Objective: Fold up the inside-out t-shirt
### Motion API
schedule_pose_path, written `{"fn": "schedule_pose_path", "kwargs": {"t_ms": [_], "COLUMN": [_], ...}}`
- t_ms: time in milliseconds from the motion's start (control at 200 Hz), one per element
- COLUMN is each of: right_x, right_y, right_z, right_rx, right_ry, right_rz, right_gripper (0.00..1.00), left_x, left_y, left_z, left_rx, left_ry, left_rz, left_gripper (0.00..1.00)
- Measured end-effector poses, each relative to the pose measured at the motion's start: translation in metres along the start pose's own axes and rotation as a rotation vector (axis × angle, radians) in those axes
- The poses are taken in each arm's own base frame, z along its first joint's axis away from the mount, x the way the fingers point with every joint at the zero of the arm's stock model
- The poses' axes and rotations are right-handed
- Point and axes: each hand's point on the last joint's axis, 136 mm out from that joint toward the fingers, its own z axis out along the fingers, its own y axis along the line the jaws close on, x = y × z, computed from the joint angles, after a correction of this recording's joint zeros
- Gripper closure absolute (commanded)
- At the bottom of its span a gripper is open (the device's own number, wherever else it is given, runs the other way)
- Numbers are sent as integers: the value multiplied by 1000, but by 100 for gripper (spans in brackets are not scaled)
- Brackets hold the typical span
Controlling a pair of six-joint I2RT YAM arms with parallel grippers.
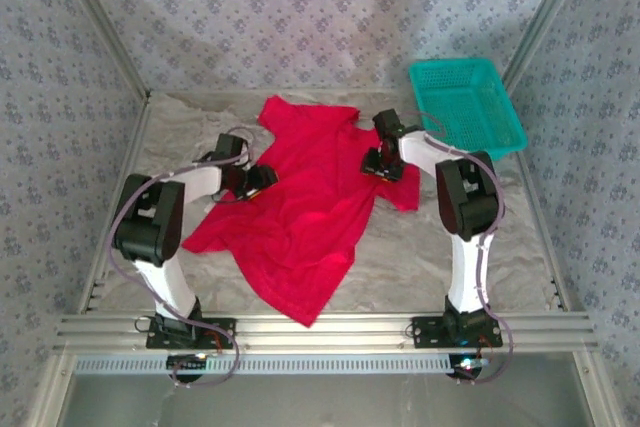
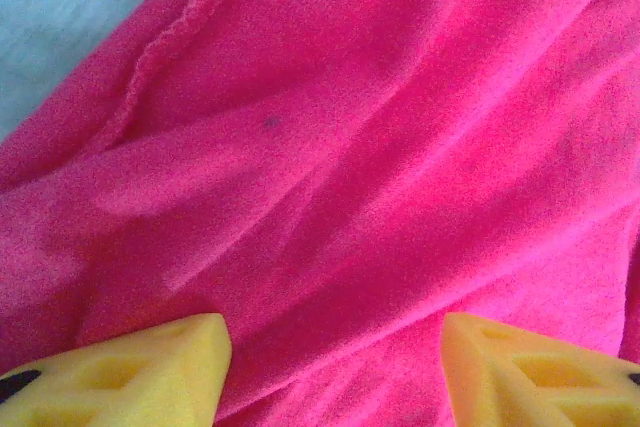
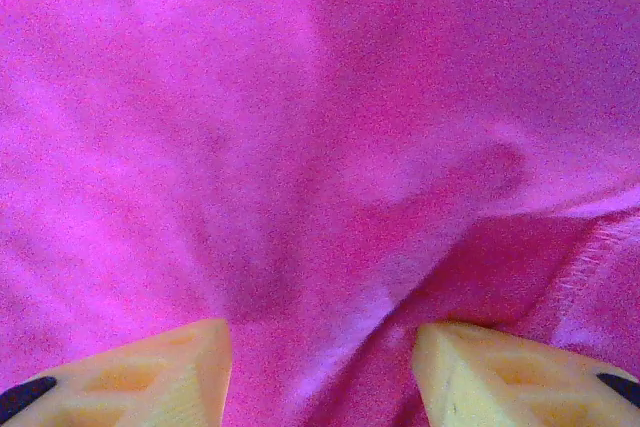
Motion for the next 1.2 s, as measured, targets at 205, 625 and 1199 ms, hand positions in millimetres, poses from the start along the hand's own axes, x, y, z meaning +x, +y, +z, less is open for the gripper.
{"fn": "schedule_pose_path", "kwargs": {"t_ms": [205,625,1199], "right_x": [-74,-63,-26], "right_y": [51,71,52], "right_z": [23,-17,17], "right_rx": [-67,-79,-104], "right_ry": [-77,-39,35], "right_rz": [-27,-113,-79], "right_gripper": [47,46,46], "left_x": [58,-11,-160], "left_y": [-10,-40,21], "left_z": [-12,-45,20], "left_rx": [96,45,3], "left_ry": [-57,-145,-131], "left_rz": [-44,-68,-225], "left_gripper": [39,39,42]}}
